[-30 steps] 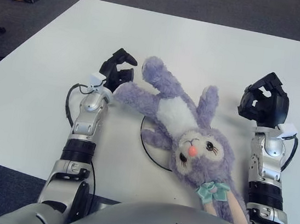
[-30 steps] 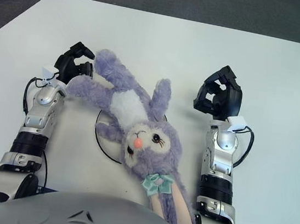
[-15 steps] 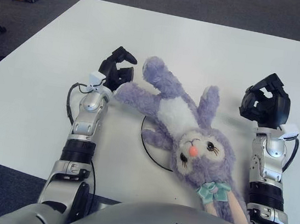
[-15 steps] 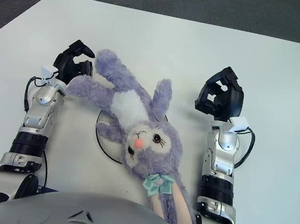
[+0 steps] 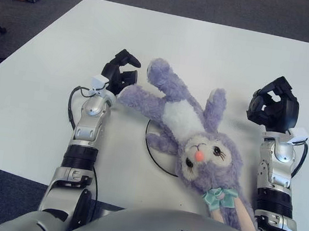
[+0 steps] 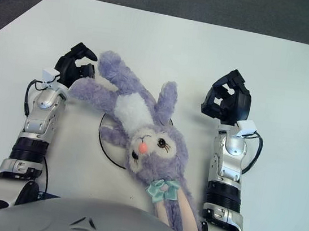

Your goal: Put the doll into the plate.

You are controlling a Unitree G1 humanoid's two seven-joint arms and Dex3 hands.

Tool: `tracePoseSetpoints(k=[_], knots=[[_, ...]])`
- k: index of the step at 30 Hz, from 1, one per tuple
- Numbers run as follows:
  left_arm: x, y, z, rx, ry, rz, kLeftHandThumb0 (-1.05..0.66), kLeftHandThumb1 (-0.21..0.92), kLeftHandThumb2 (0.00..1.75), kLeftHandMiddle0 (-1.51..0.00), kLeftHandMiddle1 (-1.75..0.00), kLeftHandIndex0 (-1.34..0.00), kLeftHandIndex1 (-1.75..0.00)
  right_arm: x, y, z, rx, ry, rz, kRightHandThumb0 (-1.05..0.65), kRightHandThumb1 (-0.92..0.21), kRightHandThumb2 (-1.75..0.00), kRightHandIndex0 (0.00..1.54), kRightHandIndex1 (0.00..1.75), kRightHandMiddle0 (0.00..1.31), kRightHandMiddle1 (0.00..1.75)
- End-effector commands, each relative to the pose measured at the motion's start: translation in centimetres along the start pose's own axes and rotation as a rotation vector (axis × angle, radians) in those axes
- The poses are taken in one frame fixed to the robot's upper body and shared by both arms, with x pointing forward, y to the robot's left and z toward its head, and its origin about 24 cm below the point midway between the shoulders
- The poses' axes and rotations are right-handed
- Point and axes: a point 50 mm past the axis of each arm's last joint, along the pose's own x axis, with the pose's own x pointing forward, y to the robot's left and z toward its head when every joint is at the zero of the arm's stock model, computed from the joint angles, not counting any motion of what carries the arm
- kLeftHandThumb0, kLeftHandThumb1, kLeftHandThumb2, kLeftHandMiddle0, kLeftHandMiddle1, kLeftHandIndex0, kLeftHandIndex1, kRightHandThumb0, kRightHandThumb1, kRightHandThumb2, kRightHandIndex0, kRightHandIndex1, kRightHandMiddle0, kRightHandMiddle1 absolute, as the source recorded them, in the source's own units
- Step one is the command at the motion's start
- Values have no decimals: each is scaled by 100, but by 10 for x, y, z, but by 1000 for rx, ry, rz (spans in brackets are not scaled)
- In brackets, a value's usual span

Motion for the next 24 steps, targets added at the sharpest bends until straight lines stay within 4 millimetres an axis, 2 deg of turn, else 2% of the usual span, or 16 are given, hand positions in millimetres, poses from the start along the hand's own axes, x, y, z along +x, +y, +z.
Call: tracePoseSetpoints(k=[1,24], knots=[[-2,2,-2,4,16,14,-44,43,118,-123,-175,-52,-175,-29,-6,-26,20,147,-48,-48,-33,-130,106,175,60,175],[-2,4,-5,4,18,18,-44,44,117,-122,-175,-52,-175,-26,-7,-29,28,174,-51,-48,-33,-130,106,175,60,175]])
